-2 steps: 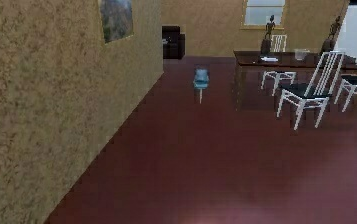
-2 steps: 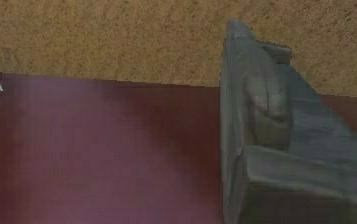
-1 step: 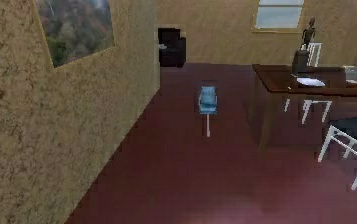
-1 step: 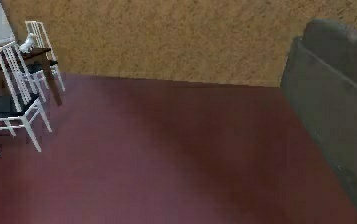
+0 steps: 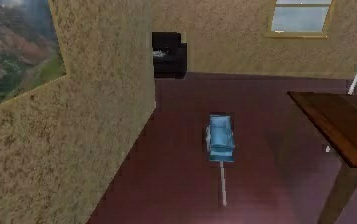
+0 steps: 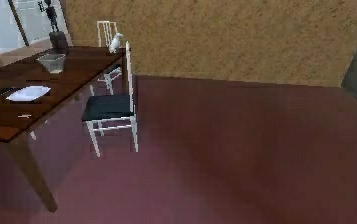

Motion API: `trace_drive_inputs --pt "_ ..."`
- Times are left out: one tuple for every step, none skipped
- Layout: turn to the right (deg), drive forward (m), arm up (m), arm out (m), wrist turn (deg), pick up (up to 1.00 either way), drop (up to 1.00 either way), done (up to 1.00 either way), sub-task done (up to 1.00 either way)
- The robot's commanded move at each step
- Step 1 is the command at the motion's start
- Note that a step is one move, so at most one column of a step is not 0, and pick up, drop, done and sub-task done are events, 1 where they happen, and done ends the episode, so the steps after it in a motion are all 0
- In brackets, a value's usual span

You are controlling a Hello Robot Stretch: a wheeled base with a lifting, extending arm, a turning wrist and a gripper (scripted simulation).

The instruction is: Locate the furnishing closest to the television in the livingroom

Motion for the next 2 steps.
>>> trace_drive_inputs --pt "0.0 1.0 0.0 0.0 0.0 0.0 0.0 0.0 0.0" --pt "0.0 1.0 0.0 0.0 0.0 0.0 0.0 0.0 0.0"
